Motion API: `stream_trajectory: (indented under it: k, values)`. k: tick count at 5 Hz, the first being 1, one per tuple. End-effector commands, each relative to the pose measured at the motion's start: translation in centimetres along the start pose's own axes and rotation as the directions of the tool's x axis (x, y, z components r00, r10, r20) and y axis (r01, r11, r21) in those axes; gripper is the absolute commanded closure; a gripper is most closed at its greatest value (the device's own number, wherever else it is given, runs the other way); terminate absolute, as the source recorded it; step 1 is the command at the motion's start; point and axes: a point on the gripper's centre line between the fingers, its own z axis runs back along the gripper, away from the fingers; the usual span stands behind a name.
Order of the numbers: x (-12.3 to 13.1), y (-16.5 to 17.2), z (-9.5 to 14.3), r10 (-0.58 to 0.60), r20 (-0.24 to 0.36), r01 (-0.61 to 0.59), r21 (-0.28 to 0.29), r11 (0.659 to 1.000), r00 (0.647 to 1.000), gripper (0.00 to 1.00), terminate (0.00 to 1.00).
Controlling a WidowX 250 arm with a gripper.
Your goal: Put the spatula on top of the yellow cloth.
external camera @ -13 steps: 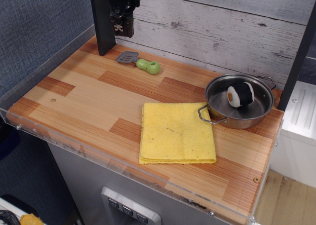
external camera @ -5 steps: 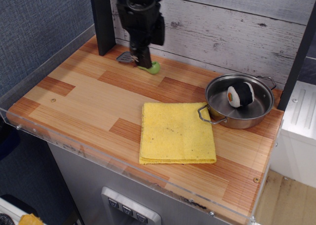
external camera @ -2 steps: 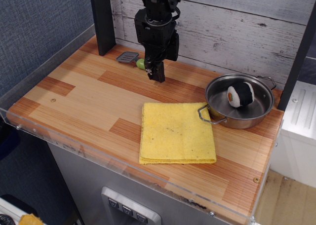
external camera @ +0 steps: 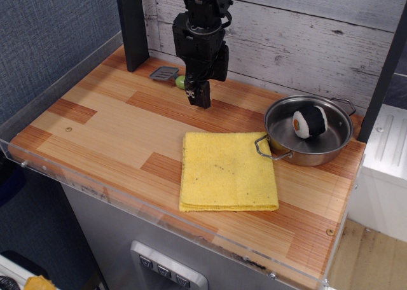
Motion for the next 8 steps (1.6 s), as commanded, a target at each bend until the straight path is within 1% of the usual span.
stream_trajectory:
  k: [1,2,3,5,6,8]
  values:
    - [0.8,-0.4,1.4,0.027,0.014,-0.026,-0.041,0.999,1.000,0.00,0.00]
    - [1.4,-0.5,1.1,0.047,0.018,-0.046,-0.045,0.998,0.999,1.00,0.00]
    - [1.8,-0.4,0.8,0.059,0.023,-0.058,-0.038,0.998,0.998,1.00,0.00]
    - [1.3,0.0,0.4,0.053,0.014,-0.053,-0.019,0.998,0.998,1.00,0.00]
    - [1.0,0.1,0.6,0.044,0.007,-0.044,-0.020,0.999,0.999,1.00,0.00]
    - [0.0,-0.4,3.3,0.034,-0.016,-0.035,-0.085,0.996,0.999,1.00,0.00]
